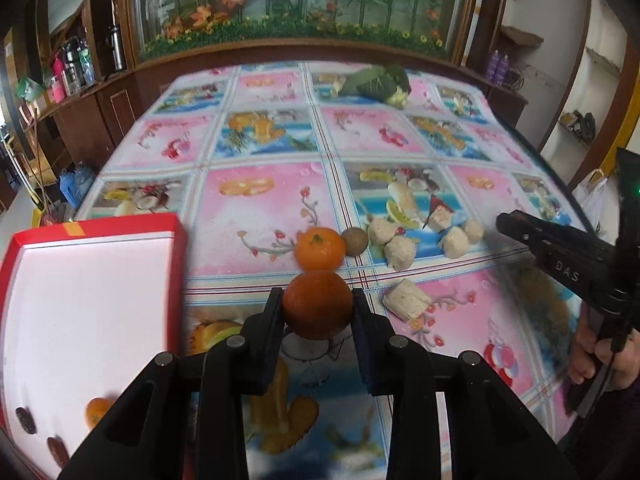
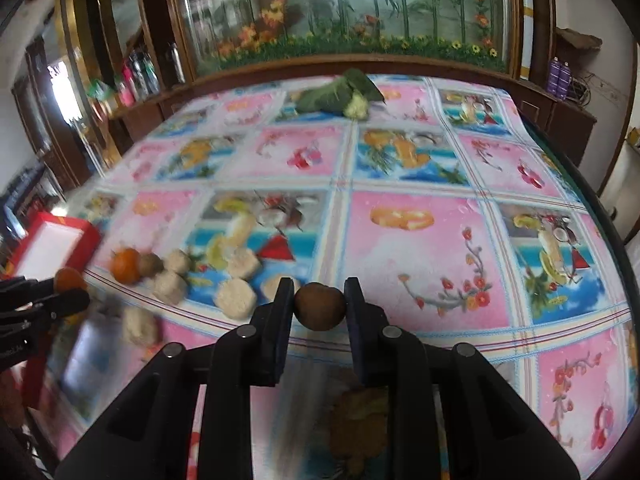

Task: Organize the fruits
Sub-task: 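Grasp an orange with the left gripper while the right gripper carries the kiwi toward the tray, then open the right gripper over the tray to drop the kiwi while the left gripper drops the orange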

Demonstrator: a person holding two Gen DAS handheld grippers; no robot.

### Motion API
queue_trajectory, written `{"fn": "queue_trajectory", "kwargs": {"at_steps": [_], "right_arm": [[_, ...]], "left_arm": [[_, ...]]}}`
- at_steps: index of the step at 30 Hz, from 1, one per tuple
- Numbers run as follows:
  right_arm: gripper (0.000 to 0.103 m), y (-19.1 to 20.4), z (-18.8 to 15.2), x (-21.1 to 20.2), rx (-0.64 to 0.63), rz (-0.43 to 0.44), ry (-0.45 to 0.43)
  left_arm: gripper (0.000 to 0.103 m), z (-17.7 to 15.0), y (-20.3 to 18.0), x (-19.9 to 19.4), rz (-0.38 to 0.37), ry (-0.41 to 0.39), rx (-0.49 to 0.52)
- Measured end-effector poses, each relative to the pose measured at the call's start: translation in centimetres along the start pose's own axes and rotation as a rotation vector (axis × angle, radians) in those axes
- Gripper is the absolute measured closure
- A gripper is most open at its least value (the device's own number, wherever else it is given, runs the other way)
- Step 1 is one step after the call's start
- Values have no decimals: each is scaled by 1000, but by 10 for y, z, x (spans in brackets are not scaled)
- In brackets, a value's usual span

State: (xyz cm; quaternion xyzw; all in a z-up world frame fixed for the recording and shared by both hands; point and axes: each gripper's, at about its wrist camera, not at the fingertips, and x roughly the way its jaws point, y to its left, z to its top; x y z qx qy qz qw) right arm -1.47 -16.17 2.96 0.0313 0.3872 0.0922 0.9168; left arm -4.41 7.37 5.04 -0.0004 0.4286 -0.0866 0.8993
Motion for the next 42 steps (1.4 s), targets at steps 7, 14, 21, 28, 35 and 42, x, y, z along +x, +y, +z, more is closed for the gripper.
{"fn": "queue_trajectory", "kwargs": {"at_steps": [7, 14, 21, 28, 35, 42], "right_arm": [[75, 75, 3, -18, -35, 181, -82], [75, 206, 8, -1, -200, 364, -26], [75, 288, 7, 42, -298, 368, 91], [75, 308, 5, 74, -310, 340, 183], [75, 307, 3, 90, -280, 339, 250], [57, 300, 6, 77, -264, 400, 241]], "left_arm": [[71, -9, 52, -56, 101, -99, -60], [71, -25, 130, -74, 263, -106, -175], [71, -42, 178, -58, 346, -44, -265], [71, -48, 190, -47, 356, -6, -264], [70, -55, 195, -45, 371, 31, -266], [49, -52, 188, -54, 399, 16, -267]]}}
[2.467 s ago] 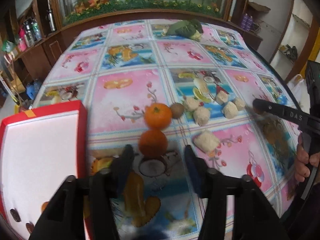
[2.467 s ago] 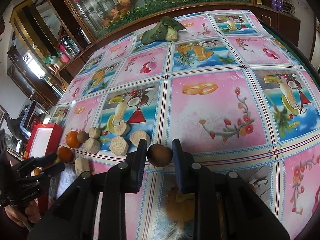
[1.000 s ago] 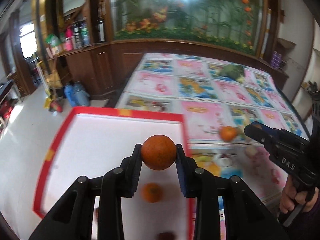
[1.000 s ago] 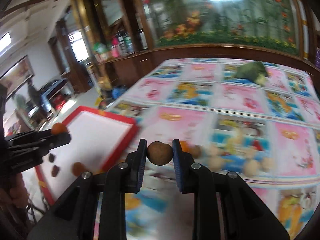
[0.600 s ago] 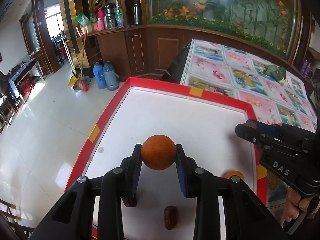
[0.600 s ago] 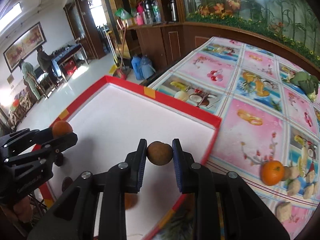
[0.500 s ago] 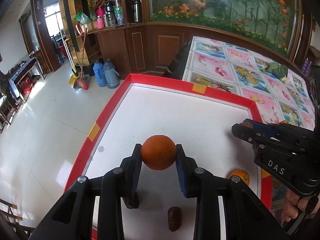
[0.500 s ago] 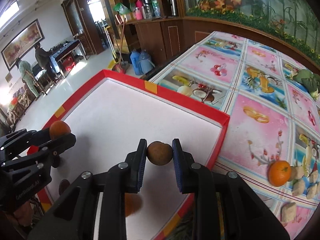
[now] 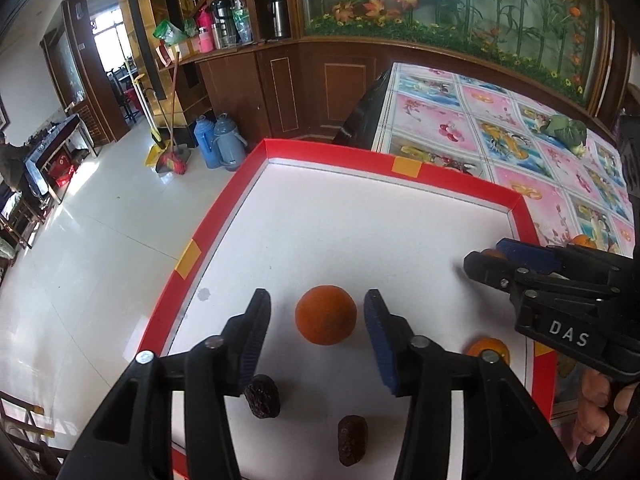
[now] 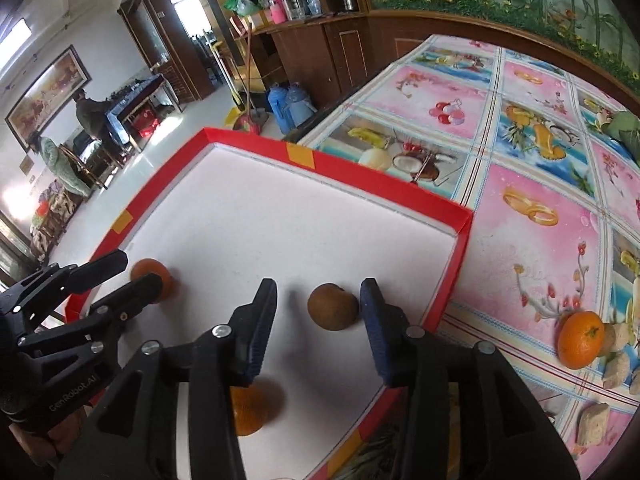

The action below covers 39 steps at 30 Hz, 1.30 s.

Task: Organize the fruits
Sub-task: 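Open the right gripper over the tray to drop the kiwi while the left gripper drops the orange, then grasp a beige round cake with the right gripper while the left gripper grasps a beige square cake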

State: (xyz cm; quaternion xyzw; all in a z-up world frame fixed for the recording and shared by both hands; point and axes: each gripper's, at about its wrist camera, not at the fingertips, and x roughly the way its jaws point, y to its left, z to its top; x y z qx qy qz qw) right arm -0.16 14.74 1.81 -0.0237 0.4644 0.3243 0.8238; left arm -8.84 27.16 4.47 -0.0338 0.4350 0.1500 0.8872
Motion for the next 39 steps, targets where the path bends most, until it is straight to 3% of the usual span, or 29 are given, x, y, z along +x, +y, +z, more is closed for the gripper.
{"fn": "queue_trajectory", "kwargs": {"at_steps": [7, 14, 22, 30, 39], "right_arm": [[56, -42, -4, -52, 71, 30, -130], [55, -127, -32, -114, 222, -11, -217], [55, -216, -84, -152, 379, -16, -184], [55, -234, -102, -144, 369, -79, -90], [55, -215, -95, -124, 243, -217, -61]], "left_arm": [[46, 5, -24, -17, -30, -23, 16], [45, 7, -79, -34, -78, -43, 114], [41, 2, -158, -38, -143, -35, 265], [41, -14, -214, -31, -236, 21, 358], [41, -21, -226, -26, -295, 56, 358]]}}
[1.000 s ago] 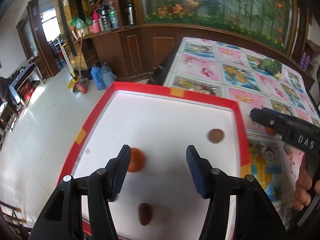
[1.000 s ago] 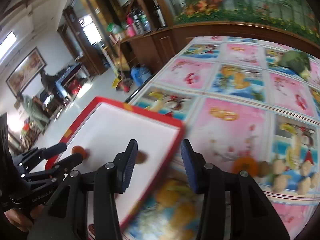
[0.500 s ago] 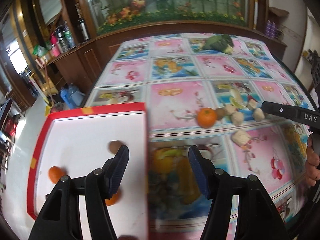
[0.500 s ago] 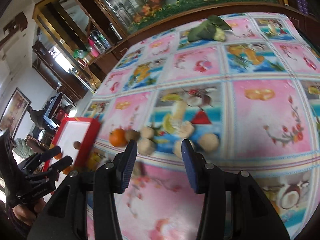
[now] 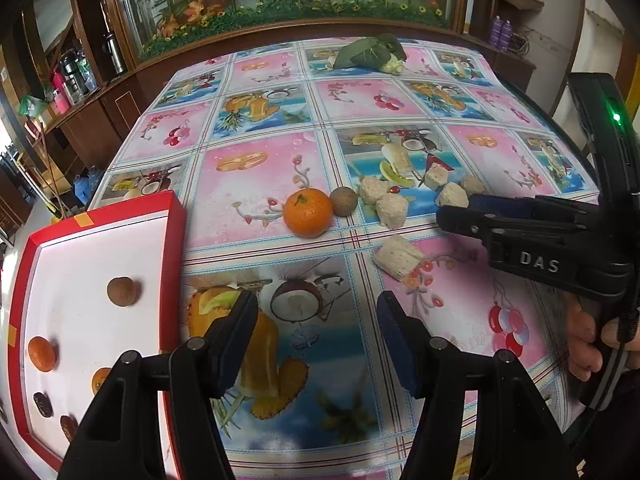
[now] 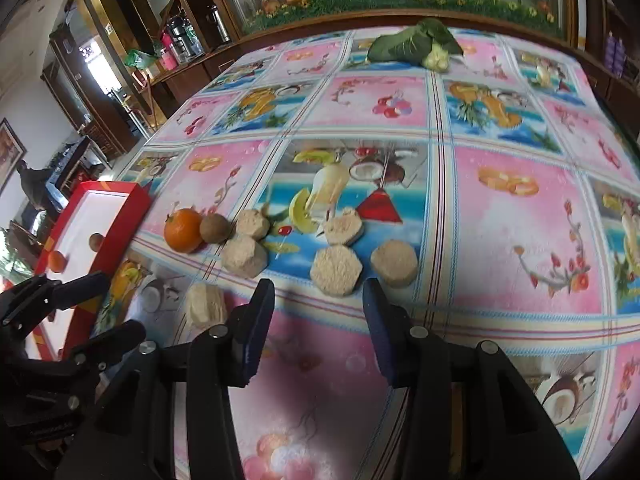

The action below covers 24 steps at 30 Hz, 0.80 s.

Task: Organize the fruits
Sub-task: 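Grasp a beige round cake with the right gripper while the left gripper grasps a beige square cake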

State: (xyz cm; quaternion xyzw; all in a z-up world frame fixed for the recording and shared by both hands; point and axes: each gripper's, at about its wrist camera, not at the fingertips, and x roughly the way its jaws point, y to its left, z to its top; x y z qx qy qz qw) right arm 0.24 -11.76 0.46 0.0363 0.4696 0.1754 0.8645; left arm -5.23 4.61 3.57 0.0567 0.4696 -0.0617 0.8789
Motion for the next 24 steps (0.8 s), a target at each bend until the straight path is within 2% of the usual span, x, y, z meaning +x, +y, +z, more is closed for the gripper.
{"fn": "queue_trajectory", "kwargs": {"at_steps": [7, 8, 11, 16, 22, 24], "right_arm": [[56, 10, 4, 9, -71, -100, -37], [58, 10, 4, 9, -74, -109, -40], [74, 8, 6, 10, -84, -155, -51], [74, 0, 7, 5, -49, -141, -60], [74, -9, 10, -14, 3, -135, -125], [74, -9, 10, -17, 7, -147, -139]], "left_arm": [[41, 0, -6, 2, -47, 9, 7], [41, 1, -7, 3, -52, 10, 8], [41, 3, -11, 6, -72, 12, 11], [41, 7, -20, 12, -104, 14, 15], [41, 16, -29, 22, -115, 13, 7], [45, 17, -31, 25, -112, 10, 7]]}}
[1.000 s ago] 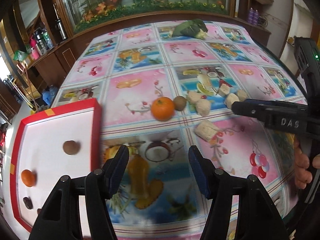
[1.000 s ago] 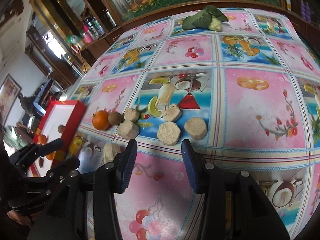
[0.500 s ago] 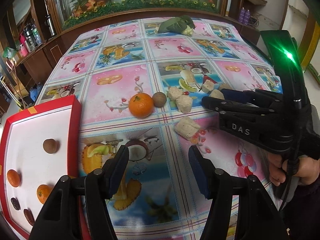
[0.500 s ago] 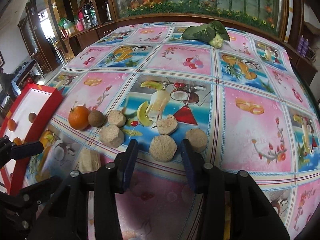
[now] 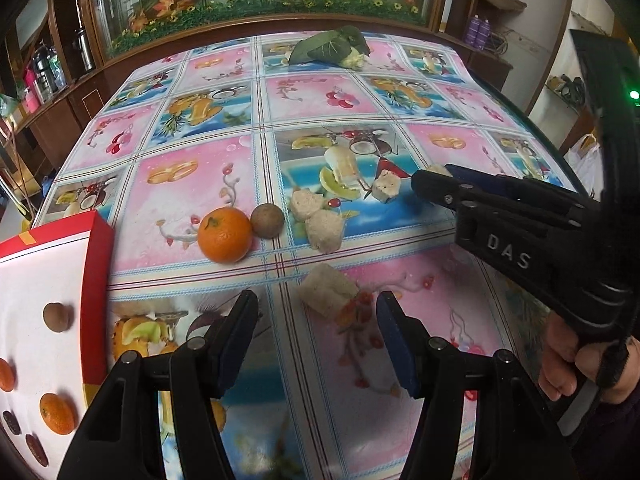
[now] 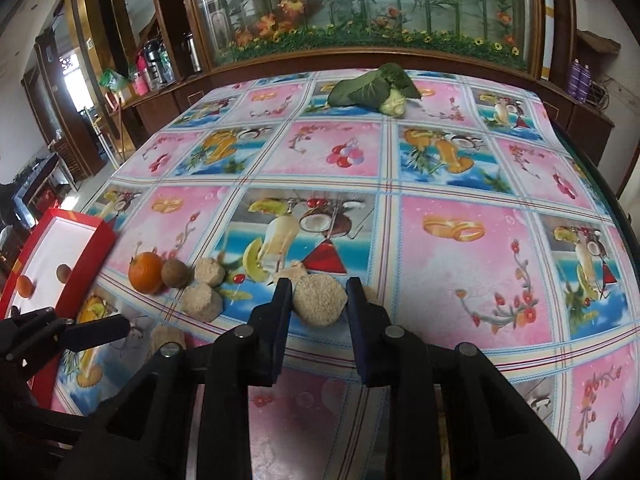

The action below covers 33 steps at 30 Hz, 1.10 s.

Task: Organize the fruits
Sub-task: 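Grasp a beige round cake with the right gripper while the left gripper grasps a beige square cake, then carry both cakes over the tray and open both grippers to release them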

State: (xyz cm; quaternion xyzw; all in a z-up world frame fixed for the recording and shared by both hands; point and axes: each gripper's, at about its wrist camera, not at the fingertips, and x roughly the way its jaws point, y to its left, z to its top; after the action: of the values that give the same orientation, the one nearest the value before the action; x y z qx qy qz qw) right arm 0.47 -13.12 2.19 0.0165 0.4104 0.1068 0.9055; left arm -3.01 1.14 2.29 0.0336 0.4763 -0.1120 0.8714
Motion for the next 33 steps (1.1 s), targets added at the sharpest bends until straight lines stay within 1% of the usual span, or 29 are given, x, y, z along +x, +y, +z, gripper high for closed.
{"fn": "queue_trajectory", "kwargs": {"at_steps": [1, 3, 5, 10, 14, 17, 21, 23, 26, 30, 33], "right_arm": [[74, 0, 0, -1, -1, -3, -6], [74, 1, 1, -4, -5, -3, -15], [74, 4, 1, -6, -12, -4, -29], [74, 5, 1, -12, -4, 1, -50], [73, 10, 1, -16, -3, 19, -63], [73, 22, 1, -20, -22, 32, -82], [73, 42, 5, -27, -37, 63, -112], [73, 57, 8, -27, -43, 92, -113], [73, 91, 13, -26, -88, 123, -119], [73, 143, 18, -24, -157, 184, -115], [73, 180, 19, -24, -207, 230, -106]], "left_arm": [[49, 1, -1, 2, 3, -3, 2], [63, 1, 0, 6, 0, 5, -2], [70, 1, 1, 8, -19, 4, -12], [70, 1, 3, 8, -30, -13, -9], [70, 1, 5, 1, -21, -33, -9], [70, 2, 11, -12, -4, -60, -16], [70, 1, 32, -34, 33, -103, -47], [71, -1, 45, -44, 53, -119, -69], [71, -6, 71, -61, 97, -149, -103], [71, -17, 113, -84, 165, -181, -170], [71, -28, 150, -99, 230, -200, -231]]}}
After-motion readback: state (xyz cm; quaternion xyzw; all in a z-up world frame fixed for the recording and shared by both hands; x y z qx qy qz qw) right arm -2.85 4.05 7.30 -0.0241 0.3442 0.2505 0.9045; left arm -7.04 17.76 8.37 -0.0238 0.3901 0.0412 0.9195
